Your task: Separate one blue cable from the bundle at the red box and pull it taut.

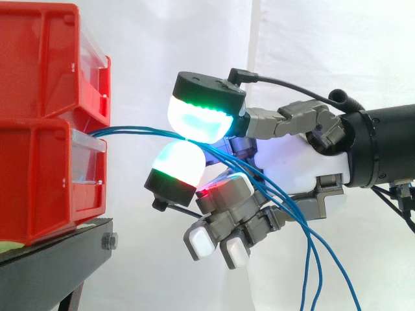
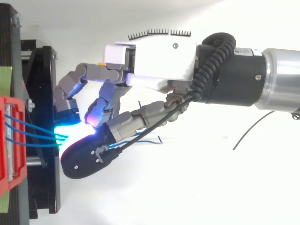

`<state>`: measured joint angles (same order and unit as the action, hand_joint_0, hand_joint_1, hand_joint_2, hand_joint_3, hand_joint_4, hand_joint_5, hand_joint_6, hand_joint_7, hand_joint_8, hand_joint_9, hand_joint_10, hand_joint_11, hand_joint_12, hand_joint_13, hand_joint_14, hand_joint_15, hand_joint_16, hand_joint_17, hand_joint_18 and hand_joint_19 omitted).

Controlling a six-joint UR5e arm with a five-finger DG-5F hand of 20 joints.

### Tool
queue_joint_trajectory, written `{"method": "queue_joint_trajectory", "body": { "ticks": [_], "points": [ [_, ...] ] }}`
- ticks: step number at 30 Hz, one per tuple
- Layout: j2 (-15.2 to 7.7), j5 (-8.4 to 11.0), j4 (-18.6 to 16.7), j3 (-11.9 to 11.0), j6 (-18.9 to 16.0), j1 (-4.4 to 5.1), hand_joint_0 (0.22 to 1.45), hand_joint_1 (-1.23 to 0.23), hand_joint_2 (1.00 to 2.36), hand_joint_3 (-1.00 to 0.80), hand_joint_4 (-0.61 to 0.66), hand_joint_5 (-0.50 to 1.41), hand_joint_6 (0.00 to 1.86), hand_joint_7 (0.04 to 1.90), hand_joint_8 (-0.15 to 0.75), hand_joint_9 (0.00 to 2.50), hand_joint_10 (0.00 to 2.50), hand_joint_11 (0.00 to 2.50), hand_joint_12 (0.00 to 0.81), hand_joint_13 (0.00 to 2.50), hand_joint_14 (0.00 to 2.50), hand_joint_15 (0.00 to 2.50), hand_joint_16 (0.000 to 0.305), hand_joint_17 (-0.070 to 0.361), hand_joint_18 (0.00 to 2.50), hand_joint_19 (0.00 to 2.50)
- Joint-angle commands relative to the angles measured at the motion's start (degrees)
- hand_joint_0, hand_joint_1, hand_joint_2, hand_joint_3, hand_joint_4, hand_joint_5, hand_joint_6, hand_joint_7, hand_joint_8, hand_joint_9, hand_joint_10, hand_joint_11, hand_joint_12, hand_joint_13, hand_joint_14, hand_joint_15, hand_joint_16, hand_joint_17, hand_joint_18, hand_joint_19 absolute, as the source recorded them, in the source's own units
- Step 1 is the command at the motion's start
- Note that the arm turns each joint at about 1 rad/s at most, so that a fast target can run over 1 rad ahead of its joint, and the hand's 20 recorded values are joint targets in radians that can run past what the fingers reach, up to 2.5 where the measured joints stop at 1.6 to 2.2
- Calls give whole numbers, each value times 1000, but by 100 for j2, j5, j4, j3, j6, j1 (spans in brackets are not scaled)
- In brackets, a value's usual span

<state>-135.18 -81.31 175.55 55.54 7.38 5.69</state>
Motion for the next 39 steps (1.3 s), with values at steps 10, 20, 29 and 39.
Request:
{"method": "queue_joint_trajectory", "body": {
  "ticks": [10, 20, 29, 39],
  "points": [
    [0, -8, 32, 1, 0, 2, 808, -918, 1000, -500, -18, -174, 927, 1260, 309, 1191, 20, 1503, 401, 913, 26, 648, 47, 106, 884, 649],
    [0, -26, 32, 1, 0, -7, 559, -997, 1000, -500, 73, -146, 925, 1192, 321, 1230, 20, 1515, 412, 941, 27, 678, 48, 108, 905, 681],
    [0, -17, 23, 1, 0, -7, 434, -756, 1000, -500, 121, -144, 900, 1093, 372, 1265, 14, 1464, 459, 974, 24, 662, 59, 134, 1005, 683],
    [0, -8, 14, 1, 0, -7, 627, -482, 1000, -500, 56, -145, 875, 1167, 307, 1259, 21, 1491, 412, 952, 26, 685, 49, 111, 926, 767]
  ]
}}
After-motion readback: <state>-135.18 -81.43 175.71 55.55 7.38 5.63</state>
